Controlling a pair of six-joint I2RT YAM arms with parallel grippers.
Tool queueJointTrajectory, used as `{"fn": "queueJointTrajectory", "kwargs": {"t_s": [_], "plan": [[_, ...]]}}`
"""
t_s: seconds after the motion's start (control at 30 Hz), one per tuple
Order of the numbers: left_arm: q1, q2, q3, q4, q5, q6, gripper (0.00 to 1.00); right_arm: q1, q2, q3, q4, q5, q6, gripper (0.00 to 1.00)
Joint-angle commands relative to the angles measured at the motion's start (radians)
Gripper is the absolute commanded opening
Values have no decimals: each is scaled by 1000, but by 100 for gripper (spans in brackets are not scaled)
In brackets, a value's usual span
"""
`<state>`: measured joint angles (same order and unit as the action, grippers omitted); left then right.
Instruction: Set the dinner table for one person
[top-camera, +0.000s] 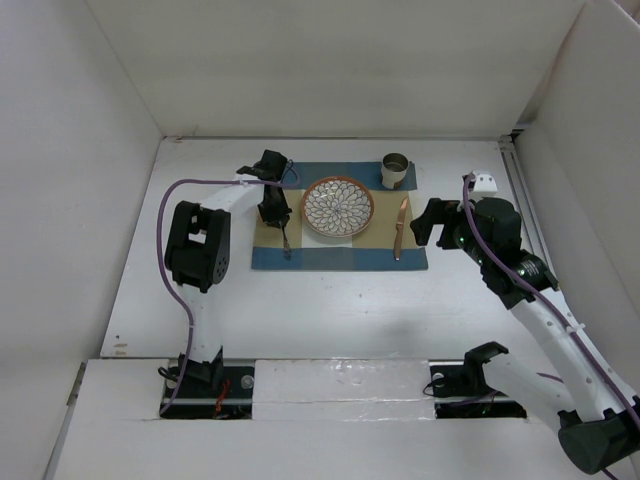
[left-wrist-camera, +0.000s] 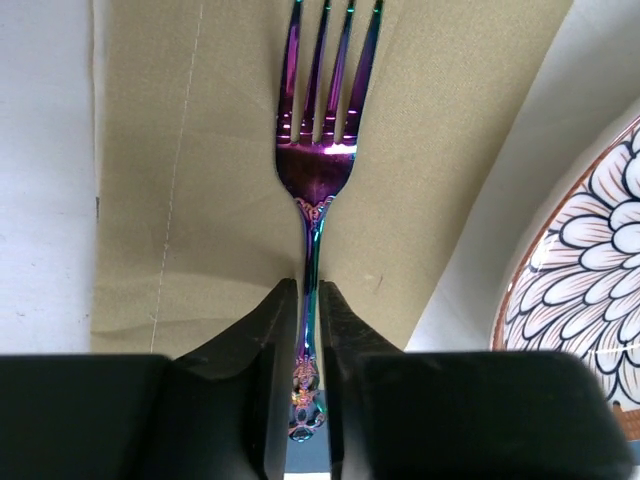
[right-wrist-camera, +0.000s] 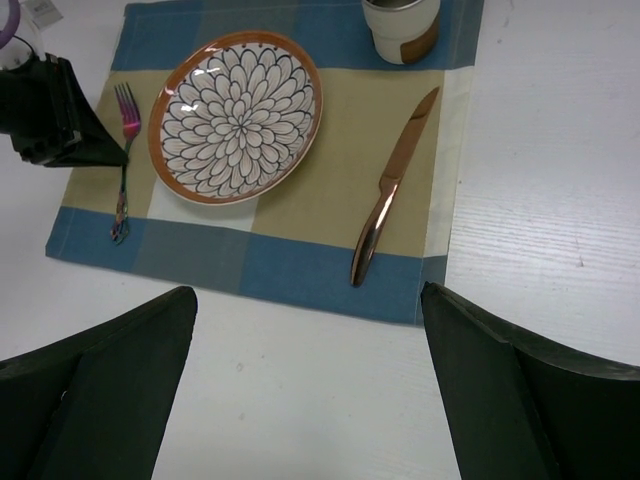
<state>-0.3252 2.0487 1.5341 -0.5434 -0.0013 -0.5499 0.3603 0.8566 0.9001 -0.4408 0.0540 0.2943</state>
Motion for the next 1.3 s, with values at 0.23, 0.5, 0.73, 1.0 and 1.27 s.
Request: {"fn": "queueJointTrajectory", "kwargs": {"t_s": [0.23,0.5,0.73,1.0,1.27], "plan": [[-2,-16,34,-27,-19,-13,23,-6,-18,-1,53,-13,-3,100],[8,-226,15,-46,-109,-79,46,-6,-18,-1,53,-13,-3,100],[8,-473,3,-133,-256,-101,100,-6,-76,66,-9,44,11,100],[17,-996,-219,-99,-405,-111,100,-6,-238,258,-269,153,28,100],[26,-1329,-319,-228,-485,-90,100,-6,-335,444,-525,236,-6,100]]}}
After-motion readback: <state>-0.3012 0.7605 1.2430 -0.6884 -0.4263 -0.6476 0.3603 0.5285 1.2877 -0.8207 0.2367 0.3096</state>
